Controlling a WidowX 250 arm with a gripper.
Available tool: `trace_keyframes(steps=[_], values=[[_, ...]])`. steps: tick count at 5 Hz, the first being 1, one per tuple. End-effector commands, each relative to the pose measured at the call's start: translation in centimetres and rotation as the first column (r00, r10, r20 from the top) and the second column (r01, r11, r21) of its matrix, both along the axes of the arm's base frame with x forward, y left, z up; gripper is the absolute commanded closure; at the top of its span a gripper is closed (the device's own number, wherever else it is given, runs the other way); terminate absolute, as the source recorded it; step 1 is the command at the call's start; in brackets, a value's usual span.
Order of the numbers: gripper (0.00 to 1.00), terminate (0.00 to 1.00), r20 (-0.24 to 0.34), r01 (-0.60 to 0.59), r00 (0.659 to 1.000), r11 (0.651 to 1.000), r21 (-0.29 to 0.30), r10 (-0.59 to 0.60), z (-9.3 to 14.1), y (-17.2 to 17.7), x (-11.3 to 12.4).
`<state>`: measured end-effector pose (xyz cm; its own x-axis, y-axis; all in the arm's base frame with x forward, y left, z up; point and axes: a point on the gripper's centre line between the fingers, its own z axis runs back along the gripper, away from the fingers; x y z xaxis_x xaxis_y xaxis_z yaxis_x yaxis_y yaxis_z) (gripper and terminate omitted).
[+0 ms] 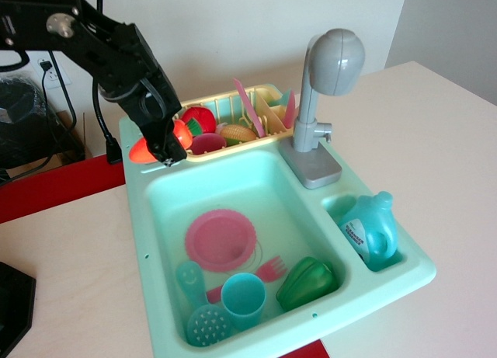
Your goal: Put carrot on plate
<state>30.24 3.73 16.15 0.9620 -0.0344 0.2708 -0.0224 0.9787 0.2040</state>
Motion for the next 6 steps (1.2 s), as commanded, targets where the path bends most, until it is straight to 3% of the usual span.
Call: trace_keyframes(steps=[1,3,4,6], values=[[1.0,0.0,0.103,0.016,0.995,1.0,-0.011,-0.015,3.4,-2.1,2.2],[1.0,0.0,0.027,0.043,0.999,0.995,-0.089,-0.041,-0.4,-4.7,3.3],[1.0,0.0,-0.016,0.056,0.998,0.989,-0.134,-0.059,-1.9,-4.3,3.8],[1.0,0.0,-0.053,0.06,0.996,0.987,-0.147,-0.069,-3.8,-3.0,4.1]])
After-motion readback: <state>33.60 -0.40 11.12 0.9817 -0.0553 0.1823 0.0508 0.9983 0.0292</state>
